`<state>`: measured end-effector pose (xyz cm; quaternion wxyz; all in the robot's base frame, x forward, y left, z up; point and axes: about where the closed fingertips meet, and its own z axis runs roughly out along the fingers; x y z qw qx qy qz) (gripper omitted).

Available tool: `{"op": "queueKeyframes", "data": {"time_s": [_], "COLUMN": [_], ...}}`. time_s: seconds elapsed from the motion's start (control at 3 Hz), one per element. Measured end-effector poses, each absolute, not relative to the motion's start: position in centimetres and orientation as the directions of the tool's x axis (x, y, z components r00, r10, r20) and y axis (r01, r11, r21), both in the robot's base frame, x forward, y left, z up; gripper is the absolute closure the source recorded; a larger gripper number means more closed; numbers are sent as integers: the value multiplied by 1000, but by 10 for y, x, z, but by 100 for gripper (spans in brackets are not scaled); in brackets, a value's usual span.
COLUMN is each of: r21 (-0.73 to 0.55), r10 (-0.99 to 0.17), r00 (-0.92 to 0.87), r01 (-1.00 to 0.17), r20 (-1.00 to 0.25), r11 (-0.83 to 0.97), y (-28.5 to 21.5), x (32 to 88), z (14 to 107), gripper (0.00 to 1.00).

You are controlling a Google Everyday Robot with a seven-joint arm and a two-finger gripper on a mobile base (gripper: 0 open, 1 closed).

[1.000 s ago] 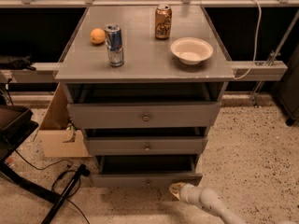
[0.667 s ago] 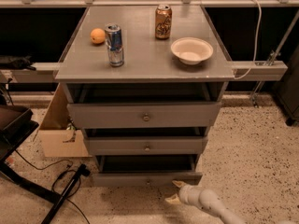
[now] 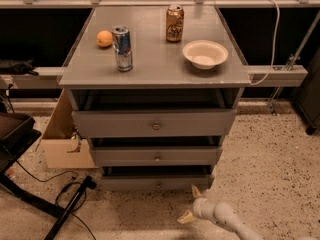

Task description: Close bottom drawer

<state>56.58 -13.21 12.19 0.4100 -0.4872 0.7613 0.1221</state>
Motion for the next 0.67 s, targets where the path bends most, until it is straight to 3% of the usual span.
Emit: {"op": "queueKeyframes", "data": {"time_s": [0.67], "r21": [-229], "r10": [-630], "r00": [-98], "r01": [-879], "r20": [-770], "r11": [417], "y": [-111], "x": [607], "z": [127], "gripper": [50]}}
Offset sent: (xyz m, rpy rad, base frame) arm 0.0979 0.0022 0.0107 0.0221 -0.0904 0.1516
